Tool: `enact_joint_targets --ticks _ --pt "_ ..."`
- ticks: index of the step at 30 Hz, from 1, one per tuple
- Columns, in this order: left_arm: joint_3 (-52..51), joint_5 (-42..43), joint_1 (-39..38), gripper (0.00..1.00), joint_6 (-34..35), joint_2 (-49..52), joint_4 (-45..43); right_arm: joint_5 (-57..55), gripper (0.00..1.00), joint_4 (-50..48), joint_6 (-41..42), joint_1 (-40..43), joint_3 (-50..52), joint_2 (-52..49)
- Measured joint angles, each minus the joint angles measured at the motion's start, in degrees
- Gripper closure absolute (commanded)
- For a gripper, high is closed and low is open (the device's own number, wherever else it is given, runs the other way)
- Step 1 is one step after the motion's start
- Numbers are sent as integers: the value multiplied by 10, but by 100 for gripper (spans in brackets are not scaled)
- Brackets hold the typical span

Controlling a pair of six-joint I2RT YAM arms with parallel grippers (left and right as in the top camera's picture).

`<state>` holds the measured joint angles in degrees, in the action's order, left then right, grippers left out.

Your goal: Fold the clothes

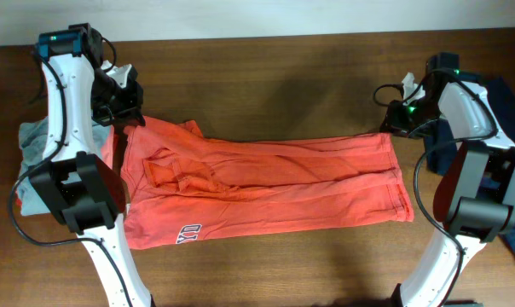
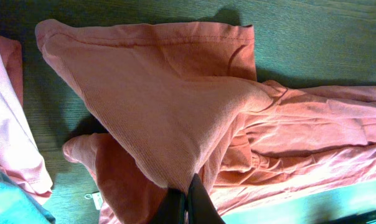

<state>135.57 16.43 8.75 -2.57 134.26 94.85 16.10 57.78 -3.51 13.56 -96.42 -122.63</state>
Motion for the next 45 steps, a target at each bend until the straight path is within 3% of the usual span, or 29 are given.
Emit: enact_joint_targets --ticks 14,23,26,27,45 --pt "0 0 0 100 0 0 -2 -1 63 -8 0 0 0 -12" --pt "0 0 0 100 0 0 -2 -1 78 -5 -3 0 0 -35" --pt "0 0 0 100 0 0 -2 -1 94 -6 -4 0 0 -35" --pt "0 0 0 100 0 0 -2 -1 96 -6 -4 0 0 -35" --pt "-37 -39 0 100 9 0 16 -43 96 89 -4 55 0 2"
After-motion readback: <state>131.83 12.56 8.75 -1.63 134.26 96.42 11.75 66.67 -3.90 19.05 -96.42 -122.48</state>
